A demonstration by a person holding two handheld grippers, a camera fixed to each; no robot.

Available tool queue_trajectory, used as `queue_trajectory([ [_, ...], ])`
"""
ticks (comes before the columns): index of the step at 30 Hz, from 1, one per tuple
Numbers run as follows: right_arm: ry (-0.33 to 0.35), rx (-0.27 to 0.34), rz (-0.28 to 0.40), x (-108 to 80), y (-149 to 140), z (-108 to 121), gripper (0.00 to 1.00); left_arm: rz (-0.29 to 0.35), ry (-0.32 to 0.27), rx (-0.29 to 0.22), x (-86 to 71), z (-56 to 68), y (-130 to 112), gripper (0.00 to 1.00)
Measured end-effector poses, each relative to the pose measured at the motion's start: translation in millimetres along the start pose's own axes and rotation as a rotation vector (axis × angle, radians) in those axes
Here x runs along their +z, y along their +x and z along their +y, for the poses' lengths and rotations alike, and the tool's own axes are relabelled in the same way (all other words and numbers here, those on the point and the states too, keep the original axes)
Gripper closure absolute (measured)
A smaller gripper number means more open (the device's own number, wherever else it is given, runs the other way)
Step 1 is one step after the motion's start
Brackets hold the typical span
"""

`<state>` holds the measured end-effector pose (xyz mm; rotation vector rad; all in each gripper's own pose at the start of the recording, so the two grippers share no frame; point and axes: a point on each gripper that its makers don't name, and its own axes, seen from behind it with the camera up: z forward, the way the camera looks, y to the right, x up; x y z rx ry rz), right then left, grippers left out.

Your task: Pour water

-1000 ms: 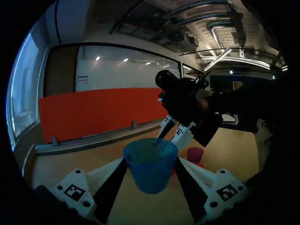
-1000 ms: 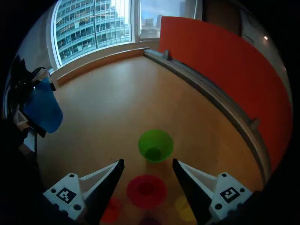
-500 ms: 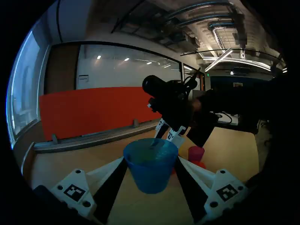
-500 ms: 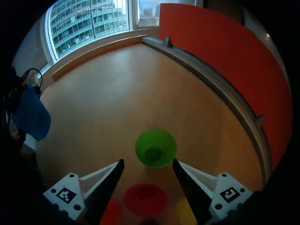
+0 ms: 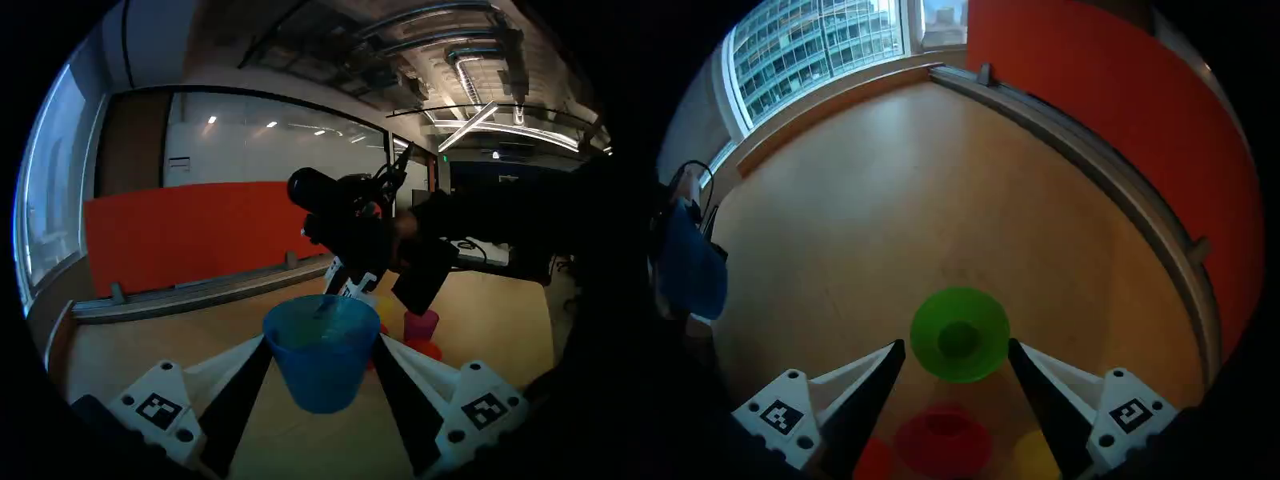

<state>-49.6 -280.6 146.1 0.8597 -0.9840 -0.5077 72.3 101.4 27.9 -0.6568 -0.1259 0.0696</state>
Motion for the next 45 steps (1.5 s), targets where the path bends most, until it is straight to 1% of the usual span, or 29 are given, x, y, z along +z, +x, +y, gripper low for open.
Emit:
queue_trajectory([
  [14,-0.016,0.004,-0.017,8.2,-1.6,4.2,0.00,-0.004,-0.005,-0.001,-0.2,1.4,-2.8,0.15],
  [26,-0.010,0.014,-0.029,17.3,-5.7,2.7,0.00,-0.008,0.001,-0.003,-1.6,0.0,-5.2,0.15],
  [29,-0.007,0.015,-0.033,18.2,-6.8,1.9,0.06,-0.009,0.002,-0.003,-1.9,-0.1,-5.4,0.15],
  [38,0.004,0.021,-0.020,15.2,-5.3,-1.5,0.08,-0.014,0.006,-0.003,-3.3,-1.4,-7.5,0.15],
  [45,0.004,0.025,0.002,1.0,-0.3,-2.4,0.08,-0.017,0.011,0.000,-5.2,-1.1,-6.2,0.15],
])
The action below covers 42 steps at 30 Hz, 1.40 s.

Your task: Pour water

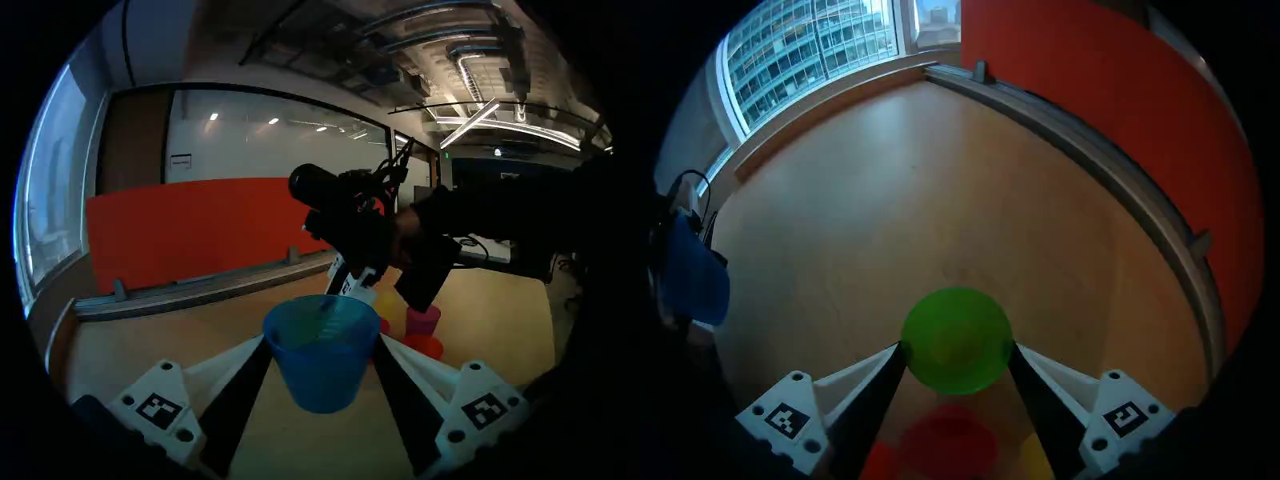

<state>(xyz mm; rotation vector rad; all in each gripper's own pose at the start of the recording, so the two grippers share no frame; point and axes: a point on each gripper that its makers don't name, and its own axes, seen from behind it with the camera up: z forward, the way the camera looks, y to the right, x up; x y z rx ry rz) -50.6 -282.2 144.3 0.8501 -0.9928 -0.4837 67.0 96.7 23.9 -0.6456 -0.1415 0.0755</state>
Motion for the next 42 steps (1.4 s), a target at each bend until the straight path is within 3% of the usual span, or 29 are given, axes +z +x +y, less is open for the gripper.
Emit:
queue_trajectory([
  [8,0.002,0.007,0.034,-20.9,5.3,-4.0,0.08,-0.004,0.007,0.004,-2.4,1.7,-0.3,0.15],
  [26,0.008,0.025,0.194,-60.6,22.4,-6.9,0.08,-0.008,0.025,-0.004,-2.4,-0.2,-1.8,0.15],
  [35,-0.005,-0.010,0.250,-73.6,26.3,-6.2,0.08,-0.014,0.025,-0.005,-4.2,0.2,-3.5,0.15],
  [42,-0.015,-0.056,0.337,-90.5,32.8,-10.2,0.08,-0.018,0.029,-0.006,-5.1,0.2,-4.6,0.15],
])
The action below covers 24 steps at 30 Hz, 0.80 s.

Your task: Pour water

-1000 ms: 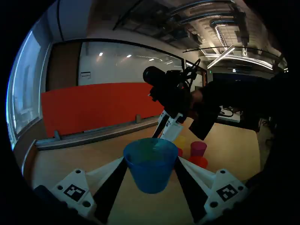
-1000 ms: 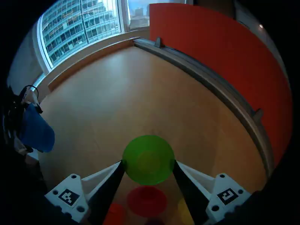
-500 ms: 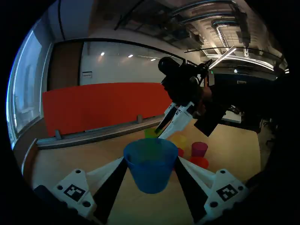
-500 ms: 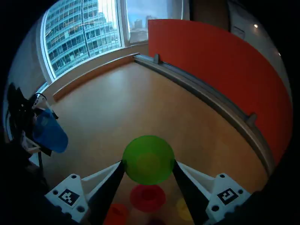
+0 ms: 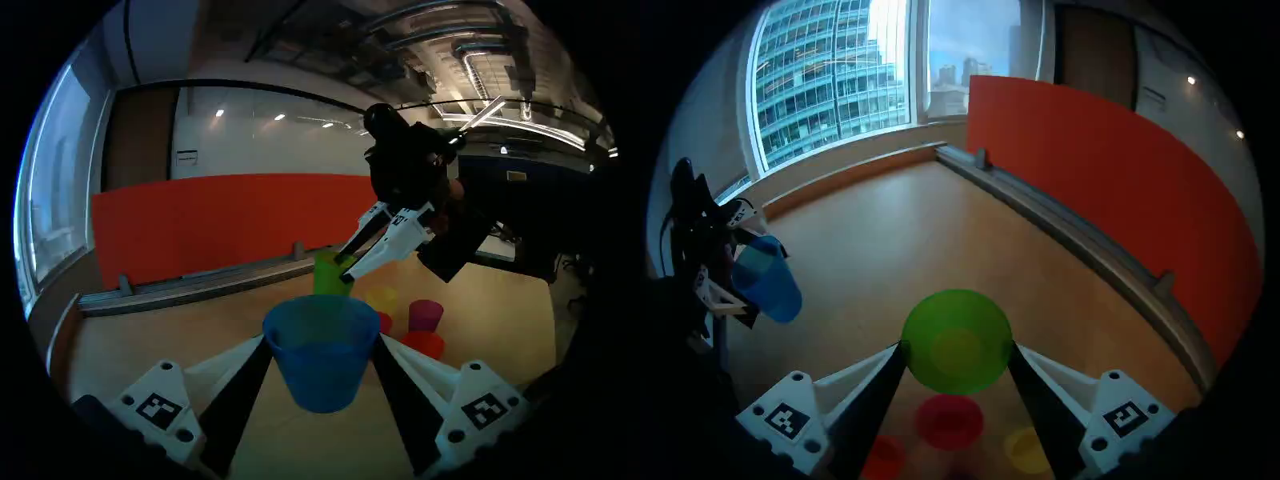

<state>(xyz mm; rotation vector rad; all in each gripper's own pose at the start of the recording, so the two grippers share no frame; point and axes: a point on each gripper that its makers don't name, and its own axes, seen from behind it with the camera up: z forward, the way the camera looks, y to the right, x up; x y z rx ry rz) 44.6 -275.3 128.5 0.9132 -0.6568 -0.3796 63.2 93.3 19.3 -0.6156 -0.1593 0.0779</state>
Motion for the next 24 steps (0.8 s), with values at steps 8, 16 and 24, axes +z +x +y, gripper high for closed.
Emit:
queue_trajectory([
  [8,-0.010,-0.029,0.118,-18.3,17.5,-3.1,0.08,0.003,0.000,0.002,-2.5,3.6,4.5,0.15],
  [16,-0.032,-0.035,0.192,-34.7,25.1,-2.5,0.07,0.008,0.000,0.011,-5.2,9.4,10.6,0.15],
  [24,-0.040,-0.024,0.260,-49.6,28.6,-3.5,0.07,0.010,0.002,0.018,-8.8,14.3,15.5,0.15],
])
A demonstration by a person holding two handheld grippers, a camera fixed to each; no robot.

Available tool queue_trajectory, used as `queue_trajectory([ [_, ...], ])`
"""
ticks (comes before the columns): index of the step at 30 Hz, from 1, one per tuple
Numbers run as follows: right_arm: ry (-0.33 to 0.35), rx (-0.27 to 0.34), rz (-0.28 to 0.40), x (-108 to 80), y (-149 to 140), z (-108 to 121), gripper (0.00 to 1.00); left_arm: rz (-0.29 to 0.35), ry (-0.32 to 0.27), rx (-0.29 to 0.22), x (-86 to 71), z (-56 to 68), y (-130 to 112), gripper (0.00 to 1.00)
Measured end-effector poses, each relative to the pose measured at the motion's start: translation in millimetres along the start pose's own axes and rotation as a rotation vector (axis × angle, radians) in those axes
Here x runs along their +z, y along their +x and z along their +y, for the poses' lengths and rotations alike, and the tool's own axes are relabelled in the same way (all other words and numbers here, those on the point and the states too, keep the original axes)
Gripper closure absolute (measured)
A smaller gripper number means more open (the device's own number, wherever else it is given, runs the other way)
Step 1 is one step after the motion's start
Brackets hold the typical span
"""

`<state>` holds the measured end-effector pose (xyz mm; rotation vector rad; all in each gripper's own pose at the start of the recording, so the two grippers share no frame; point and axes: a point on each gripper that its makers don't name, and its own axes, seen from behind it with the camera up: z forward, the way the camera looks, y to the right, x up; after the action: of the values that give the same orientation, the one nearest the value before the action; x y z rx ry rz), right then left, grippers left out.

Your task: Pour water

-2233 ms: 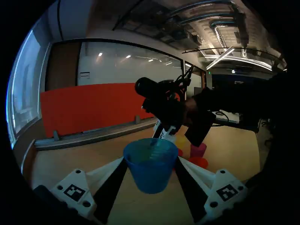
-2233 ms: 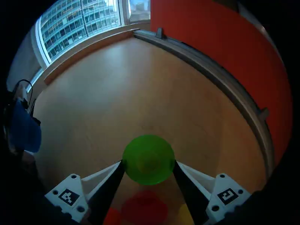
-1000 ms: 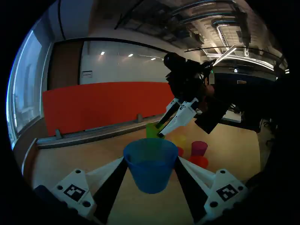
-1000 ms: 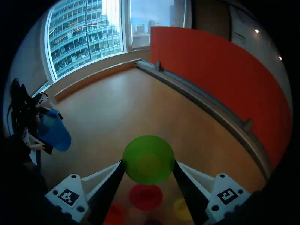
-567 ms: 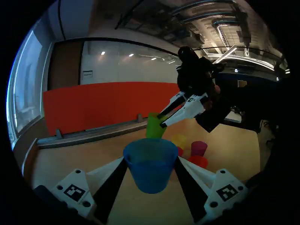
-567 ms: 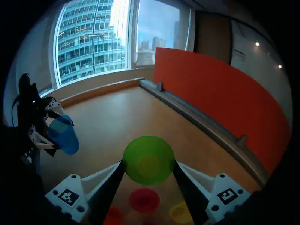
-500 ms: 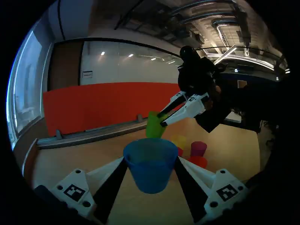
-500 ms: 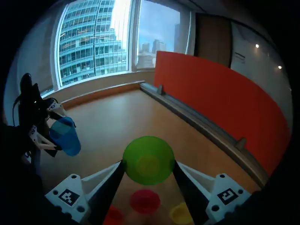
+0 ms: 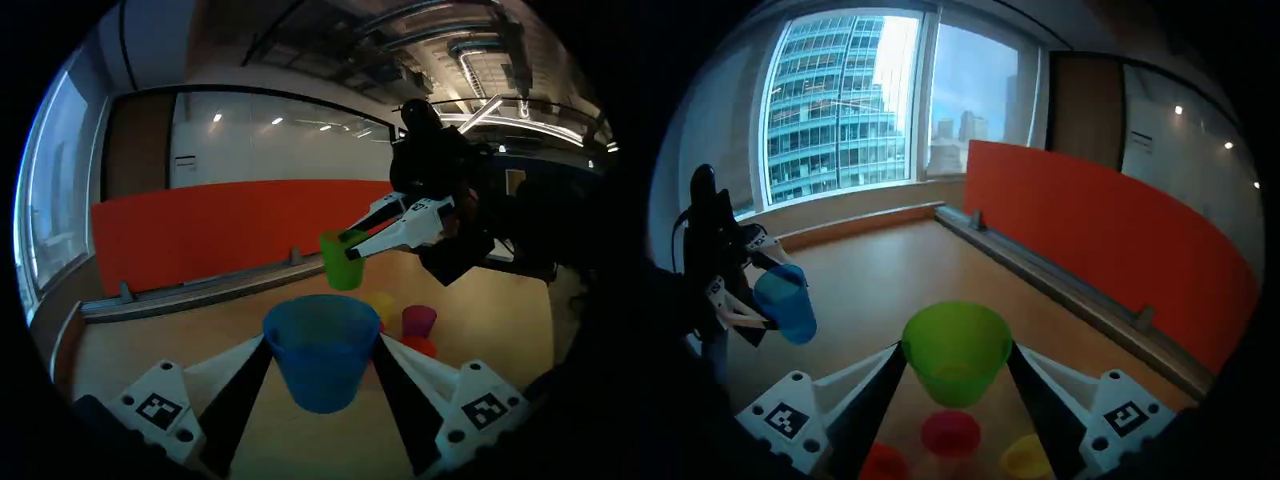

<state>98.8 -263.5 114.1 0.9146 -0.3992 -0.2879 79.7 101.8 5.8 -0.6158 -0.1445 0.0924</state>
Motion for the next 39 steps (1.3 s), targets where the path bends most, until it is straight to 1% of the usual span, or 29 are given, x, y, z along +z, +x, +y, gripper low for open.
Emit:
queue_trajectory([
  [8,-0.005,0.019,0.080,-14.2,9.8,-1.7,0.07,0.004,-0.003,0.004,0.3,5.5,6.0,0.15],
  [17,-0.015,0.016,0.189,-27.4,22.7,-5.1,0.07,0.002,-0.013,-0.001,4.2,11.4,7.6,0.15],
  [24,-0.013,0.028,0.262,-33.3,35.0,-7.3,0.07,0.007,-0.020,-0.017,7.0,10.0,14.5,0.15],
  [33,-0.003,0.054,0.320,-38.0,43.1,-8.7,0.07,0.017,-0.021,-0.036,8.4,7.9,23.0,0.15],
  [39,0.000,0.061,0.341,-41.6,44.4,-10.5,0.07,0.017,-0.025,-0.025,9.9,9.4,27.4,0.15],
])
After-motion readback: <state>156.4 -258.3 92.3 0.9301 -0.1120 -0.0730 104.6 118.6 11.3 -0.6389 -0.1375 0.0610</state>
